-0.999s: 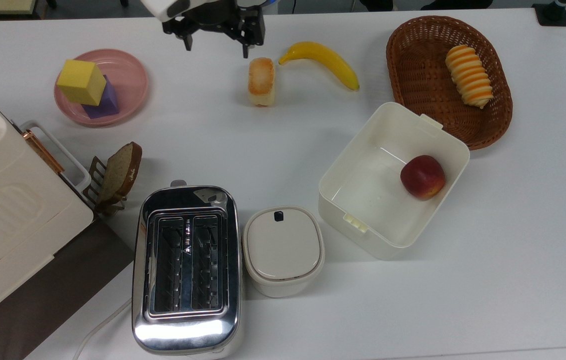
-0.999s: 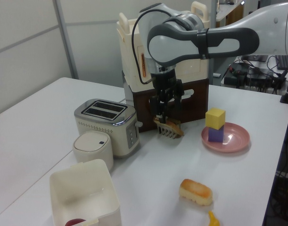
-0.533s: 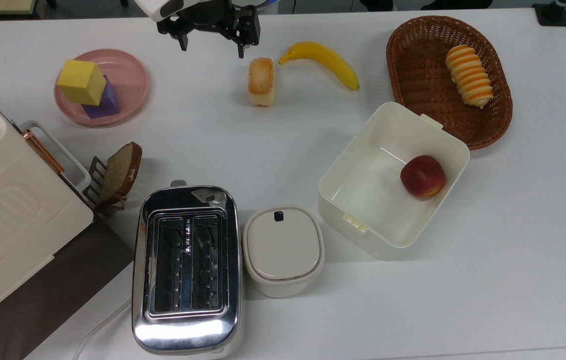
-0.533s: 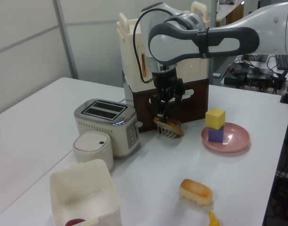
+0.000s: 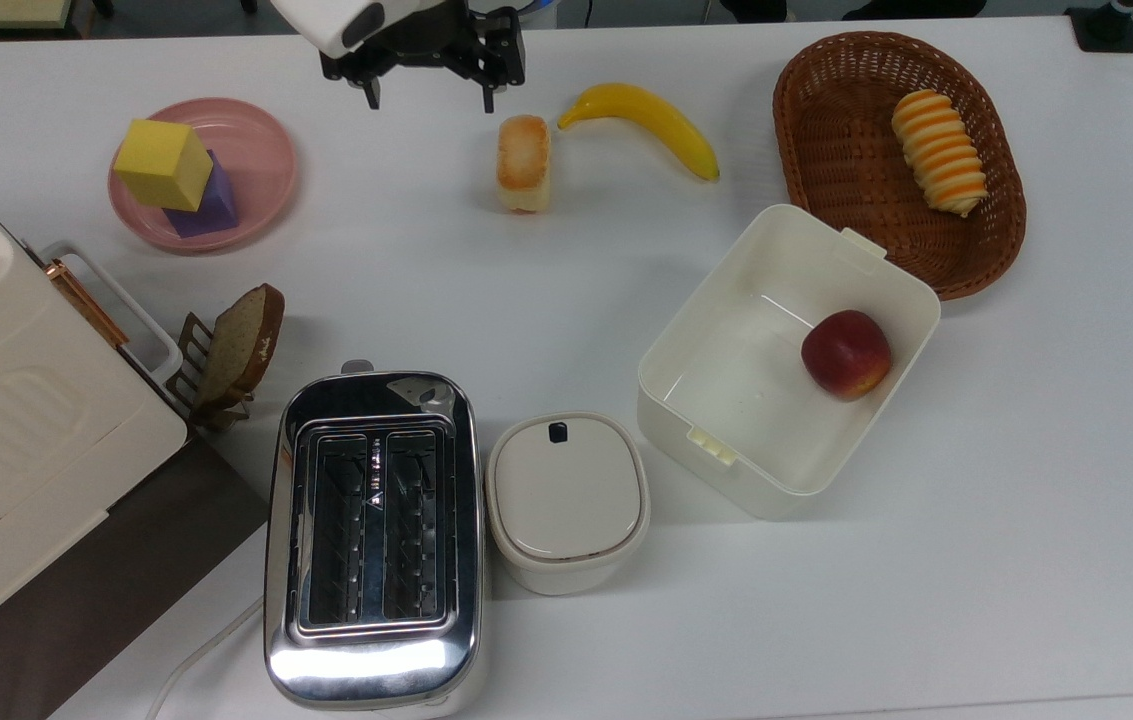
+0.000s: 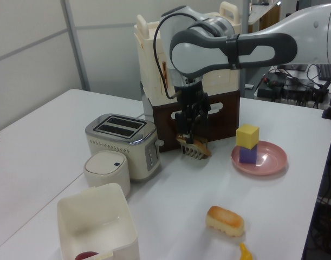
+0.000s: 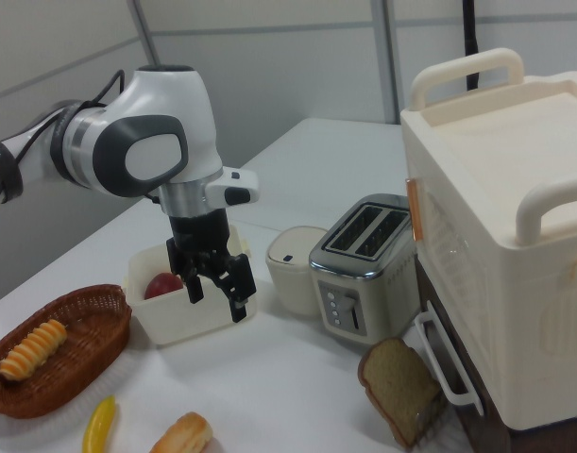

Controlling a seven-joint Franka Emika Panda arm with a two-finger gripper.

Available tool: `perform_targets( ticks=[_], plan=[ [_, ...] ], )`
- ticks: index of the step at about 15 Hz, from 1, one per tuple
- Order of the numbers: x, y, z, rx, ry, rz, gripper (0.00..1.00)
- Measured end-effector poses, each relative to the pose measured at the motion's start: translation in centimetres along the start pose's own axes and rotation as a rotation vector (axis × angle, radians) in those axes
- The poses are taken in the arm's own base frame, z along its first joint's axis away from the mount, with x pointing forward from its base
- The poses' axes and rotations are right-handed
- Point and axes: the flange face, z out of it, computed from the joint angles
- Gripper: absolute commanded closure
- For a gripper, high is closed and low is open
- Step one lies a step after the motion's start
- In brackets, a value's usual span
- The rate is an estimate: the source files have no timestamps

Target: Put the yellow cube on the table

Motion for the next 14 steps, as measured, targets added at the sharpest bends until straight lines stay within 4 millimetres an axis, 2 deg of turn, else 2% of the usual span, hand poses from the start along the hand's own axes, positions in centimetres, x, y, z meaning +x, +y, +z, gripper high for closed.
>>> perform_targets(
  ticks=[4, 6, 9, 14],
  plan=[
    [0.2, -0.4, 0.7, -0.005, -0.013, -0.007, 0.0],
    [0.2, 1.0, 0.5, -0.036, -0.01, 0.01, 0.0],
    [0.0, 6.8, 0.2, -0.093, 0.007, 0.078, 0.0],
    [-2.4, 20.2, 1.1, -0.085, 0.038, 0.103, 0.0]
  ],
)
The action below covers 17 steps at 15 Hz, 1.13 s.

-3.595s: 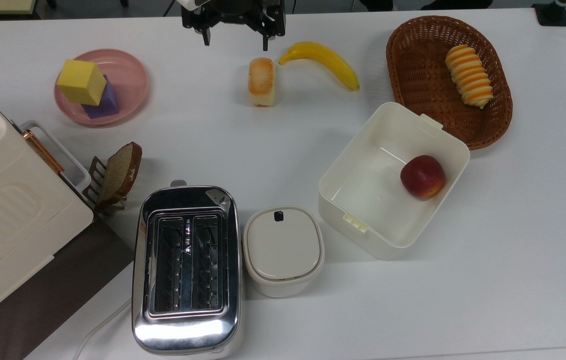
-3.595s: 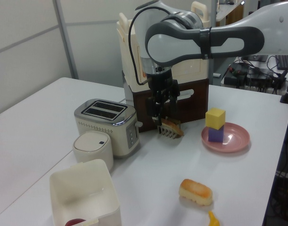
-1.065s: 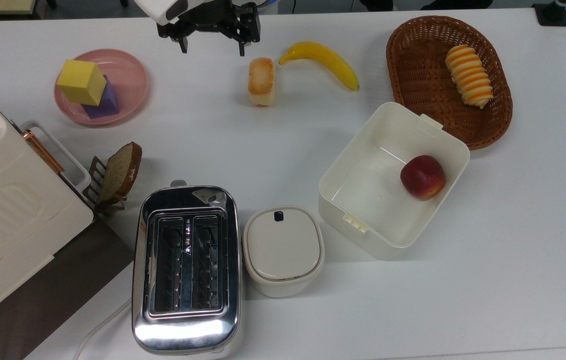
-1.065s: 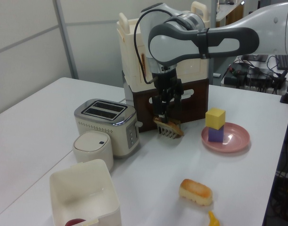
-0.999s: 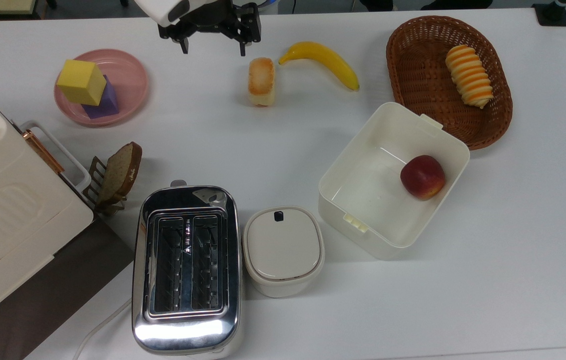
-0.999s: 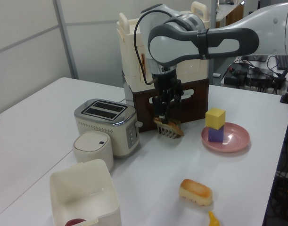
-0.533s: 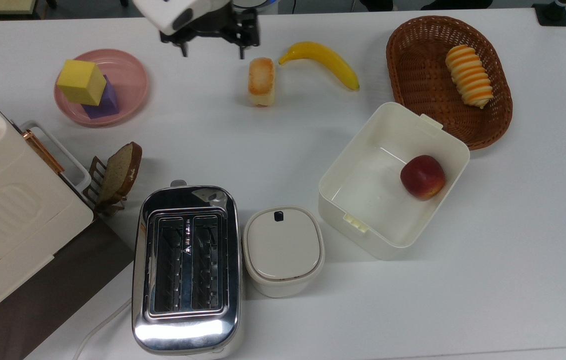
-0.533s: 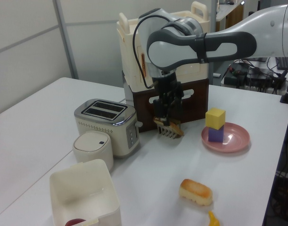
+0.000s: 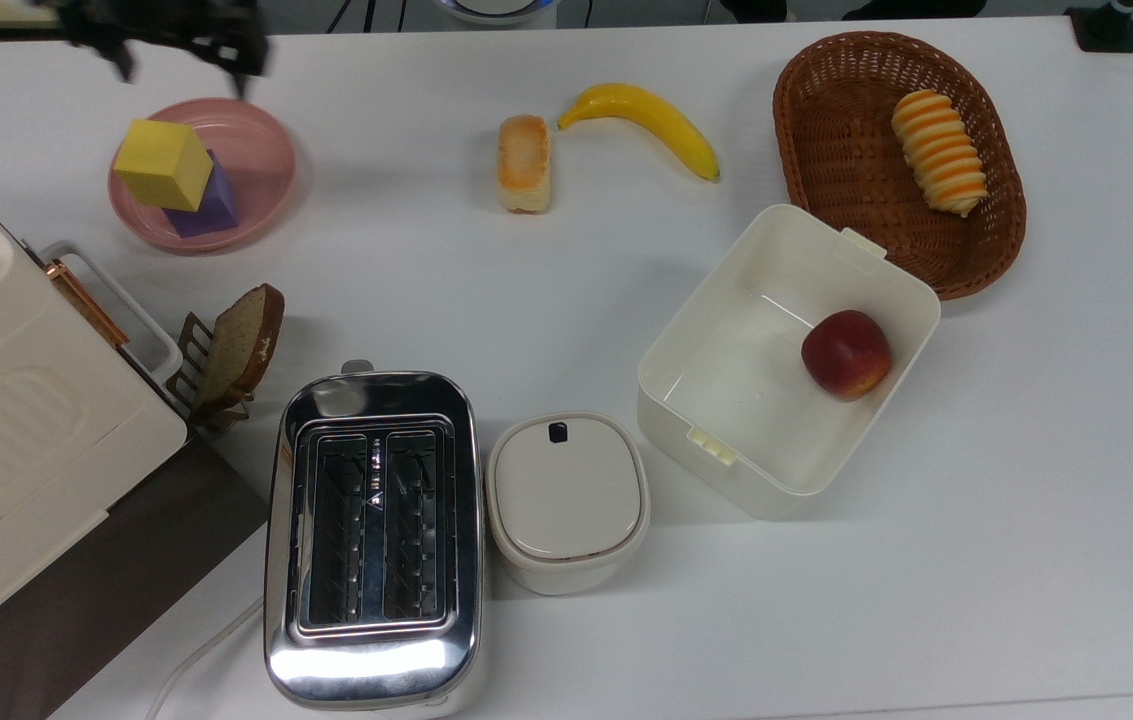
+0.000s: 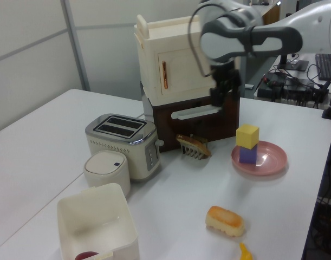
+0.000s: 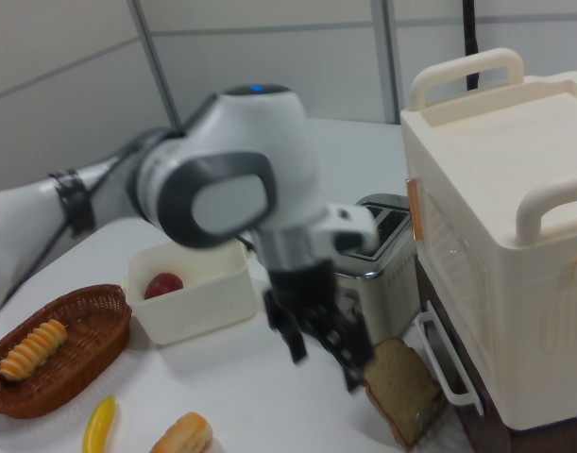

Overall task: Put the yellow cube on the table
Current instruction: 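Move the gripper over the pink plate and lower onto the yellow cube, then close the gripper on the yellow cube and lift it off the purple cube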

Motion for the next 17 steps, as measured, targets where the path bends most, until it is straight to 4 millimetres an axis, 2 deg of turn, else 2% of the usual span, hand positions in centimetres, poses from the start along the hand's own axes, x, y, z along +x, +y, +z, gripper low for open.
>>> perform_targets(
  ticks=[2, 4, 6, 8, 12, 13, 15, 16, 17],
  plan=[
    [-0.6, 3.6, 2.4, 0.006, -0.007, -0.021, 0.0],
    [-0.5, 5.3, 5.7, 0.012, -0.023, -0.026, 0.0],
    [0.1, 5.8, 9.1, 0.02, -0.055, -0.046, 0.0],
    [0.7, 6.3, 11.6, 0.021, -0.08, -0.055, 0.0],
    [0.5, 7.0, 13.8, 0.022, -0.122, -0.089, 0.0],
    [0.3, 7.2, 14.3, 0.026, -0.131, -0.092, 0.05],
    [-0.1, 7.1, 15.3, 0.034, -0.148, -0.095, 0.7],
    [-0.2, 7.0, 15.7, 0.036, -0.153, -0.096, 0.95],
    [-0.3, 6.9, 16.0, 0.039, -0.158, -0.105, 0.96]
  ],
)
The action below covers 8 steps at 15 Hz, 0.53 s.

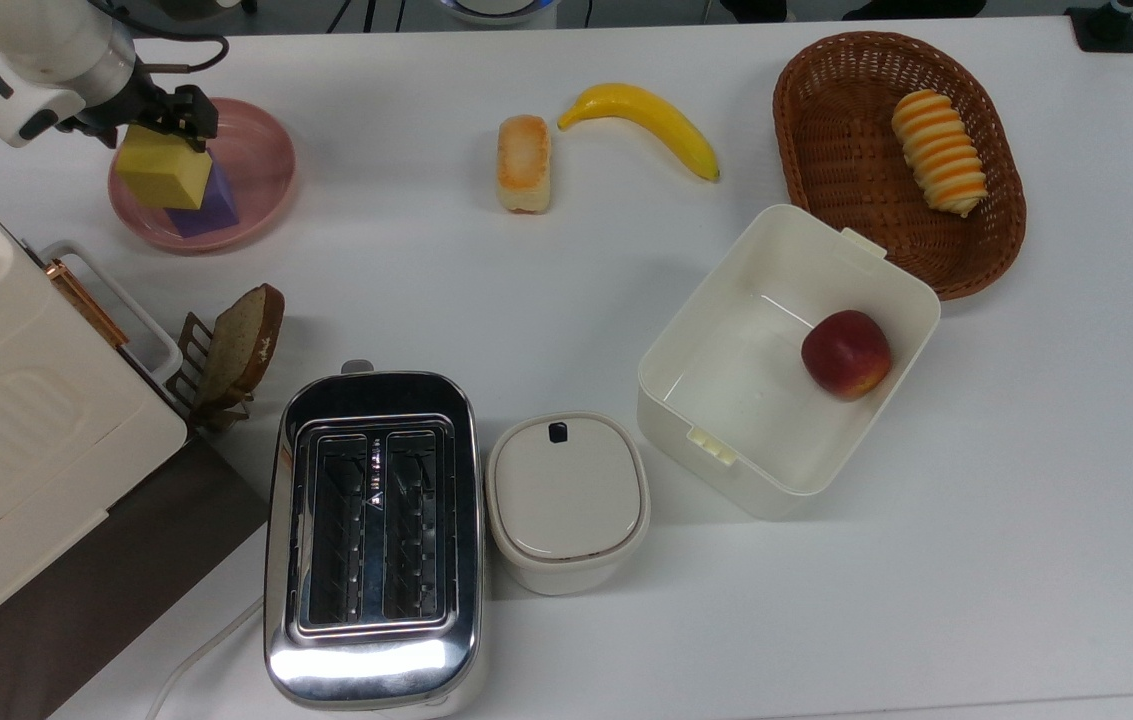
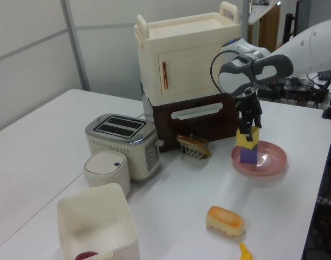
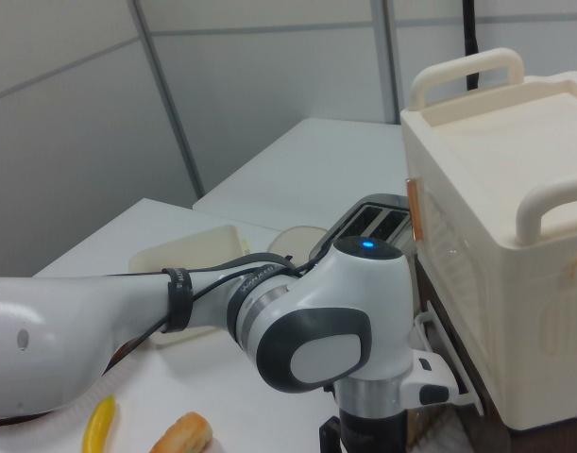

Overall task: Put the yellow cube on the table
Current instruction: 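Close the gripper on the yellow cube and lift it off the purple cube, then carry the yellow cube away from the plate and lower it onto the table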

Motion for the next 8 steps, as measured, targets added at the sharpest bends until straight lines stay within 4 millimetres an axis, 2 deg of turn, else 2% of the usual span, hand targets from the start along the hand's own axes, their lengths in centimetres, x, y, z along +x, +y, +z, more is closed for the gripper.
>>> perform_targets(
  ticks=[2, 3, 5, 6, 8],
  plan=[
    [-0.2, -0.1, -0.4, 0.002, -0.001, -0.008, 0.93],
    [-0.7, -0.3, -1.4, 0.005, -0.004, -0.009, 0.9],
    [-2.6, -1.7, -5.6, 0.014, 0.012, -0.027, 0.89],
    [-3.0, -3.4, -7.6, 0.027, 0.029, -0.051, 0.89],
    [-2.1, -9.4, -10.4, 0.037, 0.059, -0.093, 0.89]
  ],
)
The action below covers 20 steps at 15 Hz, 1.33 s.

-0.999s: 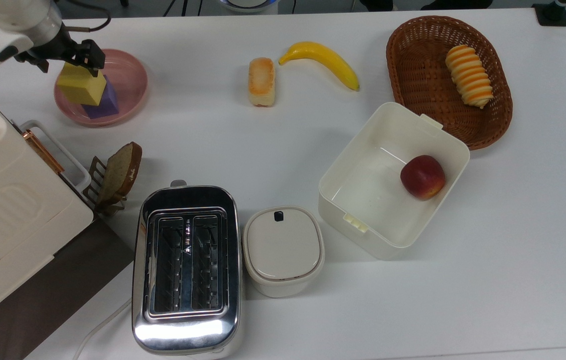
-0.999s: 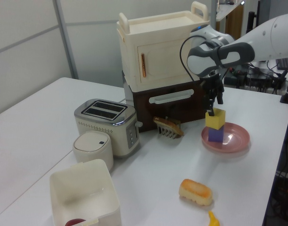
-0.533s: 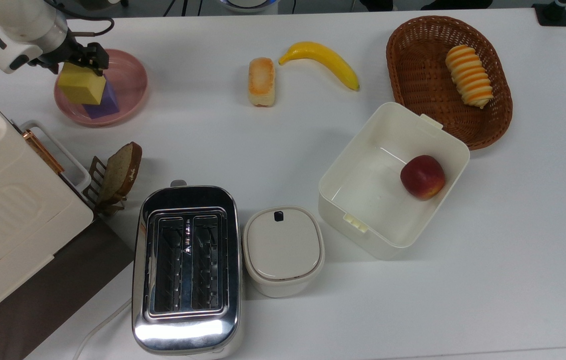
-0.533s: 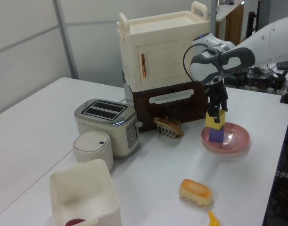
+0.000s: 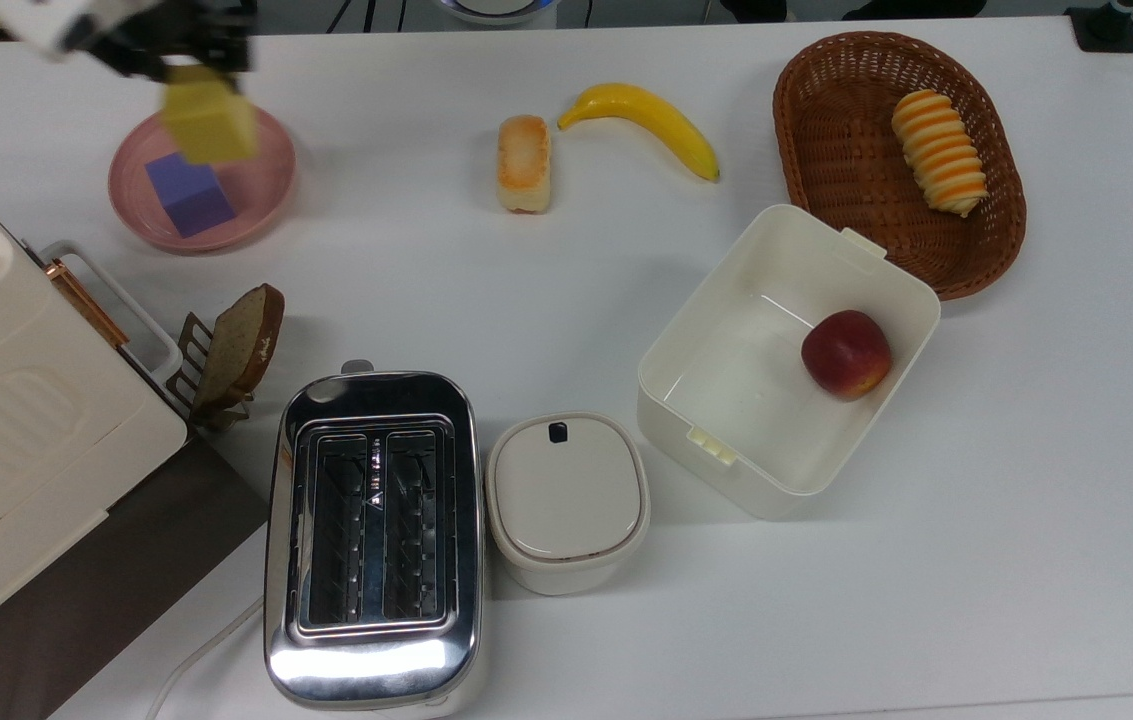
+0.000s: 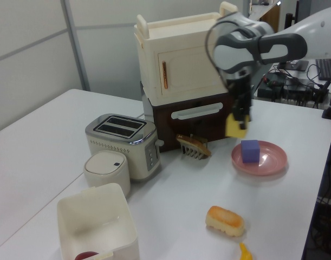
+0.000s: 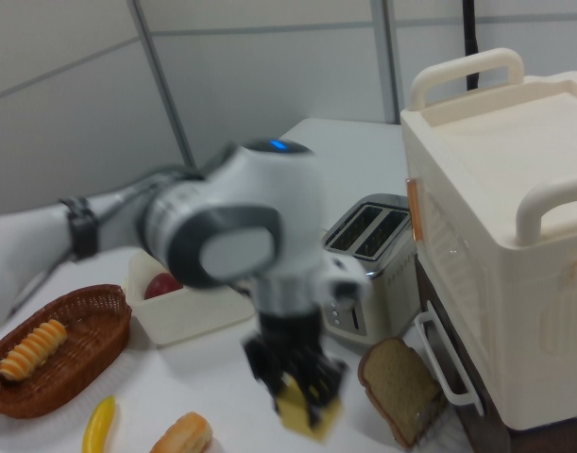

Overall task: Put the yellow cube on the table
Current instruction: 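Carry the yellow cube away from the plate and lower it onto the table, then open the gripper and raise it off the yellow cube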

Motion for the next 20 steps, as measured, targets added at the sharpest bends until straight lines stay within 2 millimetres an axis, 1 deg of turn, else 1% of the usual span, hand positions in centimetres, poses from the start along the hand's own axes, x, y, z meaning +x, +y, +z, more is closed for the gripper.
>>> perform_targets(
  ticks=[1, 2, 4, 5, 6, 7, 8, 9, 10, 12, 15, 16, 18, 20],
  plan=[
    [1.3, -3.5, -0.4, -0.008, 0.002, -0.006, 0.89],
    [2.7, -7.2, -0.4, -0.018, -0.003, -0.012, 0.89],
    [4.9, -14.2, 1.0, -0.041, -0.032, -0.011, 0.89],
    [5.7, -16.6, 2.0, -0.051, -0.052, -0.007, 0.89],
    [6.4, -18.4, 3.2, -0.059, -0.072, -0.002, 0.71],
    [7.6, -20.0, 5.0, -0.069, -0.086, 0.006, 0.53],
    [8.3, -20.7, 6.0, -0.074, -0.088, 0.015, 0.35],
    [8.9, -21.3, 6.9, -0.079, -0.088, 0.021, 0.12],
    [9.3, -21.8, 7.6, -0.083, -0.091, 0.025, 0.0],
    [9.7, -22.4, 8.5, -0.088, -0.097, 0.031, 0.0],
    [9.9, -23.4, 8.3, -0.092, -0.091, 0.027, 0.0],
    [10.0, -23.7, 7.7, -0.094, -0.078, 0.041, 0.0],
    [10.1, -24.0, 6.0, -0.095, -0.041, 0.068, 0.0],
    [9.8, -23.9, 2.7, -0.09, 0.022, 0.09, 0.0]
  ],
)
